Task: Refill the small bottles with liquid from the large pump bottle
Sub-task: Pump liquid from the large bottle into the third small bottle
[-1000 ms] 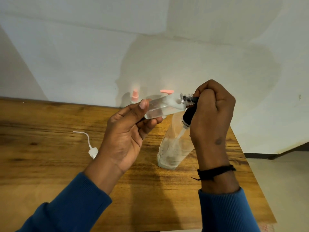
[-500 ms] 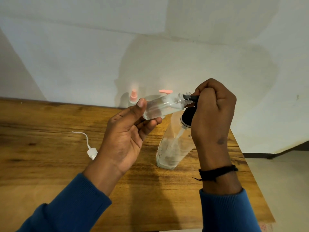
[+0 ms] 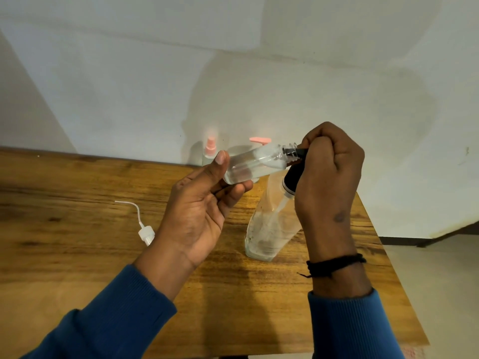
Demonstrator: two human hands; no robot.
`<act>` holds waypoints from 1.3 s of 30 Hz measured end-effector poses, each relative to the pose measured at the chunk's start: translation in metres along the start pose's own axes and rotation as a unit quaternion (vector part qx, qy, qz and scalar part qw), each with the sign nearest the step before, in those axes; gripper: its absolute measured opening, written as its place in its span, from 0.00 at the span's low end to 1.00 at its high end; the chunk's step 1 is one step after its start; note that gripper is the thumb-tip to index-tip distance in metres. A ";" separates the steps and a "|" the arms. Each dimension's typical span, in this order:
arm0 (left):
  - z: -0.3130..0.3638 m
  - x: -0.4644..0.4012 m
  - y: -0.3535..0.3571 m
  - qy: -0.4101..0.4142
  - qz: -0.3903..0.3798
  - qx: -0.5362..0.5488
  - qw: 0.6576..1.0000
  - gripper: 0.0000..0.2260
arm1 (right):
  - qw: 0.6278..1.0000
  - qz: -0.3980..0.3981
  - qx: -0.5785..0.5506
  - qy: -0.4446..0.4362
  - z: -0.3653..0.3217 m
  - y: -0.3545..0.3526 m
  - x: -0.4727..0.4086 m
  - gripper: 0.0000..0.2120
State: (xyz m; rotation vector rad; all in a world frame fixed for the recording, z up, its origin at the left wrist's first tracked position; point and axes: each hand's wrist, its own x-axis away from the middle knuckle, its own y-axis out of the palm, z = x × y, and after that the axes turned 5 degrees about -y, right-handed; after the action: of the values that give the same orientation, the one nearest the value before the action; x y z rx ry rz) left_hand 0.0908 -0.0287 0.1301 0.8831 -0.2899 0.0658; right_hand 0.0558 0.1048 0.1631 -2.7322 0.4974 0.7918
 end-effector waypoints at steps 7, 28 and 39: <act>0.000 0.001 0.001 -0.006 -0.004 0.001 1.000 0.09 | 1.000 0.004 0.008 -0.005 -0.003 -0.004 -0.002 0.12; -0.003 -0.001 0.000 -0.014 0.004 0.018 1.000 0.08 | 1.000 0.011 0.013 -0.015 0.000 0.001 -0.001 0.12; -0.005 -0.001 -0.002 -0.022 0.003 0.024 0.999 0.08 | 1.000 0.003 0.010 -0.004 -0.002 0.001 0.000 0.13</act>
State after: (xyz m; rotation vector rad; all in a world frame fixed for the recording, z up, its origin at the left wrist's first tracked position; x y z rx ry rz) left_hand 0.0913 -0.0259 0.1257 0.9312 -0.3328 0.0599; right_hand 0.0561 0.1037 0.1646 -2.7108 0.5082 0.7939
